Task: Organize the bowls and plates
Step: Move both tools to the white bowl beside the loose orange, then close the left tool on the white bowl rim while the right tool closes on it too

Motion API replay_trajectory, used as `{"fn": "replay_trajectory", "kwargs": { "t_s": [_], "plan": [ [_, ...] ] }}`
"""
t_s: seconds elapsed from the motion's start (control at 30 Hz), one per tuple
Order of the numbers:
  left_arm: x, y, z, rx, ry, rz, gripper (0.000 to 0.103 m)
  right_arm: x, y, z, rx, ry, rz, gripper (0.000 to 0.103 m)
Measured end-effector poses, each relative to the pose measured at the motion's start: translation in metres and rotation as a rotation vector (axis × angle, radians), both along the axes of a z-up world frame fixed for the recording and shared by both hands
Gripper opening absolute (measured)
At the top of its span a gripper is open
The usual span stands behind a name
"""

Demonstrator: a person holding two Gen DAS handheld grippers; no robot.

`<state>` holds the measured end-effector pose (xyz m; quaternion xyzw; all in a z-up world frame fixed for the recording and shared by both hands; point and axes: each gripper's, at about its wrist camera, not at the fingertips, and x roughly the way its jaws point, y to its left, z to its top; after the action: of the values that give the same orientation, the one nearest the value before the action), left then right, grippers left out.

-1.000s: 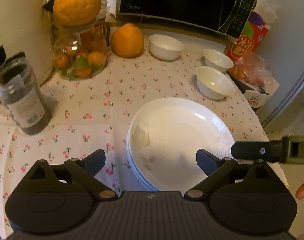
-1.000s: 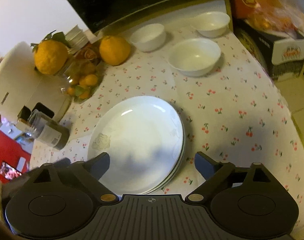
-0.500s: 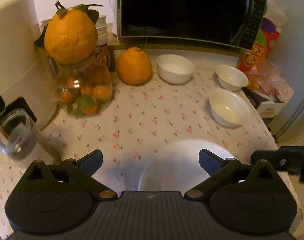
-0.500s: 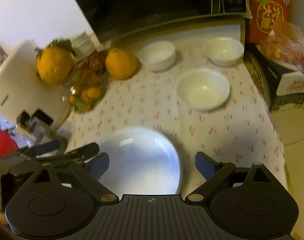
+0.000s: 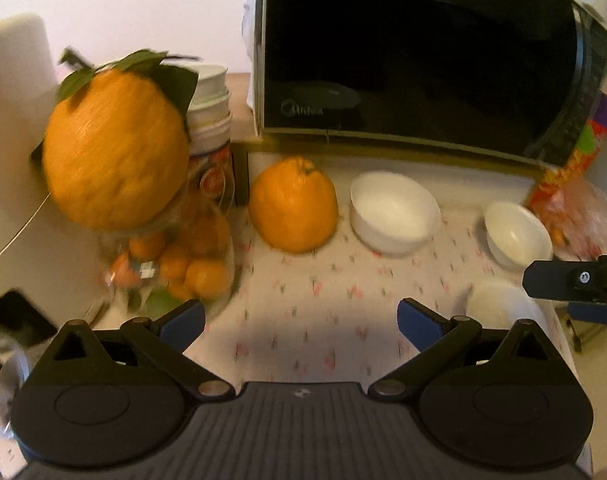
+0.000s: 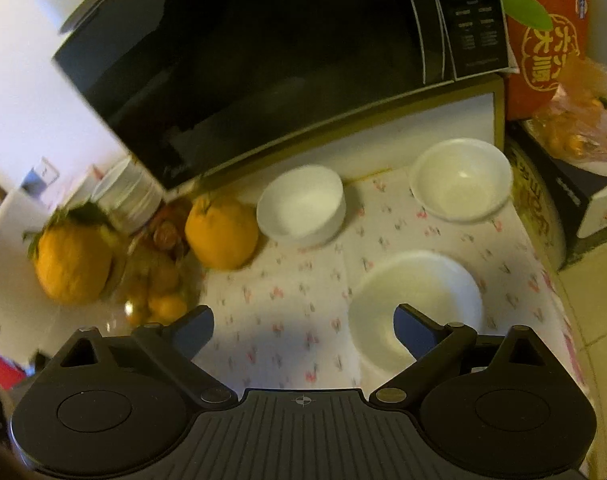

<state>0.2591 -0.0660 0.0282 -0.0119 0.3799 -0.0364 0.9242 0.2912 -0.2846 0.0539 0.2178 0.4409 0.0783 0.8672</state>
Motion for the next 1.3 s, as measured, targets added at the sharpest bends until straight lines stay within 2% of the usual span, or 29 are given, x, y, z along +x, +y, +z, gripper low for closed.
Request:
{"fn": "replay_trajectory", "kwargs": {
  "t_s": [0.33, 0.43, 0.5, 0.6, 0.8, 0.9, 1.0, 1.07, 1.17, 1.3],
  "plan": [
    [0.055, -0.012, -0.025, -0.057, 0.006, 0.035, 0.102, 0.072, -0.014, -0.050, 0.124, 0.025, -0.068, 0.099],
    [0.068, -0.014, -0.034, -0.126, 0.005, 0.041, 0.101, 0.082, -0.020, -0.066, 0.184, -0.004, -0.082, 0.099],
    [0.074, -0.017, -0.038, -0.179, 0.008, 0.040, 0.098, 0.089, -0.025, -0.077, 0.239, -0.017, -0.084, 0.098],
    [0.080, -0.025, -0.043, -0.229, 0.003, 0.015, 0.092, 0.100, -0.032, -0.088, 0.271, -0.019, -0.114, 0.098],
    [0.088, -0.042, -0.053, -0.259, -0.015, -0.017, 0.075, 0.114, -0.035, -0.099, 0.293, -0.045, -0.131, 0.094],
    [0.092, -0.045, -0.062, -0.269, -0.017, 0.006, 0.064, 0.117, -0.030, -0.098, 0.273, -0.071, -0.115, 0.086],
    [0.094, -0.045, -0.067, -0.288, -0.022, 0.051, 0.054, 0.121, -0.028, -0.099, 0.261, -0.083, -0.117, 0.070],
    [0.097, -0.043, -0.071, -0.307, -0.020, 0.074, 0.047, 0.122, -0.029, -0.104, 0.253, -0.078, -0.136, 0.051],
    [0.102, -0.044, -0.077, -0.323, -0.010, 0.091, 0.037, 0.124, -0.032, -0.112, 0.247, -0.064, -0.159, 0.037],
    [0.103, -0.044, -0.080, -0.333, -0.015, 0.107, 0.029, 0.124, -0.034, -0.120, 0.260, -0.060, -0.164, 0.028]
  ]
}}
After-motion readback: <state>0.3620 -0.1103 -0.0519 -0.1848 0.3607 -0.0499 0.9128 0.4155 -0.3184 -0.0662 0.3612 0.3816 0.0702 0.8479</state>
